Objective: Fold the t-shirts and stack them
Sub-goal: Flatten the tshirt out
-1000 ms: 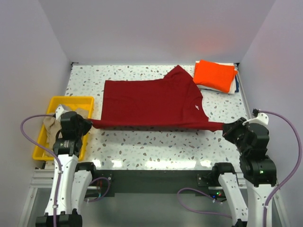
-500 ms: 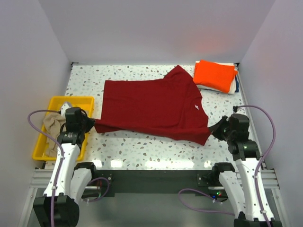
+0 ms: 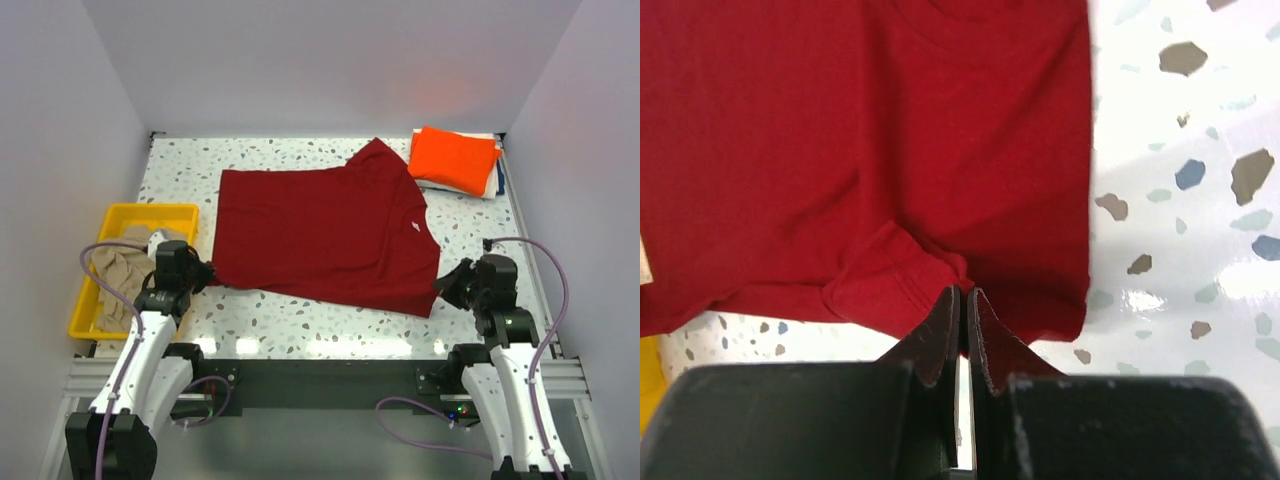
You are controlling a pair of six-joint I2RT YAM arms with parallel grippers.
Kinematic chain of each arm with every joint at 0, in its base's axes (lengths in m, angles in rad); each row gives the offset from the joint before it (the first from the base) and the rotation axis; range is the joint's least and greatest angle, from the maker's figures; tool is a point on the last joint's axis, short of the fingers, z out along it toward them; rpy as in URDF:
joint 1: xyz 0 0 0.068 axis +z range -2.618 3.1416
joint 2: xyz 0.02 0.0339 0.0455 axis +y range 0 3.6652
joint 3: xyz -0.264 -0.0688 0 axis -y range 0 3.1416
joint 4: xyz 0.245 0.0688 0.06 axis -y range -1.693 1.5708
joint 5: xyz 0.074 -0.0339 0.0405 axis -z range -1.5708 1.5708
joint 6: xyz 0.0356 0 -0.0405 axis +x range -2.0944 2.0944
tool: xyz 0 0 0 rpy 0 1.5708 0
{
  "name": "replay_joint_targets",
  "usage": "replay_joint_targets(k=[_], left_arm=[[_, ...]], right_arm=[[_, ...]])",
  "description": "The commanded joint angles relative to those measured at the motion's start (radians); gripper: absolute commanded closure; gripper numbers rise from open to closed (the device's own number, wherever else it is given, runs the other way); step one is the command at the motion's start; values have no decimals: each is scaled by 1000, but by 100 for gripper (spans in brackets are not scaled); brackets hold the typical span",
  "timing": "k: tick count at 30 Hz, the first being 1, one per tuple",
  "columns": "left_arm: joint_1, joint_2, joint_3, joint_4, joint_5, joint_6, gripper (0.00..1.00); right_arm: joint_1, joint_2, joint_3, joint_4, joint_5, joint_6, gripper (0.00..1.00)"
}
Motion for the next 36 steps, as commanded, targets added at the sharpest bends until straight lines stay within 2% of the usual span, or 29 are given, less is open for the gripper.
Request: replay_joint_targets(k=[1,8,12,16,20,23,28,31,32,33,36], left_arm=[[-60,-10,-8,68,-47,-38,100],[-112,81,69,73,-87,-49,100],[-121,95,107,41,-104,-40,100],[-121,30,80,13,-113,-47,100],[-121,-28,76,-24,-116,-49,100],[-121,-46,80,-51,-118,-50,100],[-121,-62,73,-87,-138,-47,100],[-121,-63,70,-88,-138,-49,100],[-121,-62,70,-88,-136,-50,100],[-121,-60,70,-88,-133,-50,100],[-121,-59,73,-94,-130,-47,100]], right_arm=[[-4,-22,35,57,-31,0,100],[-1,179,172,210,-63,-8,100],[34,257,166,199,-57,4,100],[111,88,69,138,-34,61,100],[111,-28,199,-105,8,15,100],[111,-74,291,-196,-18,-6,99],[111,-177,332,-307,-25,-23,86],[111,-258,335,-307,-11,-7,69],[110,-267,336,-301,-5,-5,58],[111,-272,335,-289,-3,-2,54],[110,-235,318,-237,-14,16,52]])
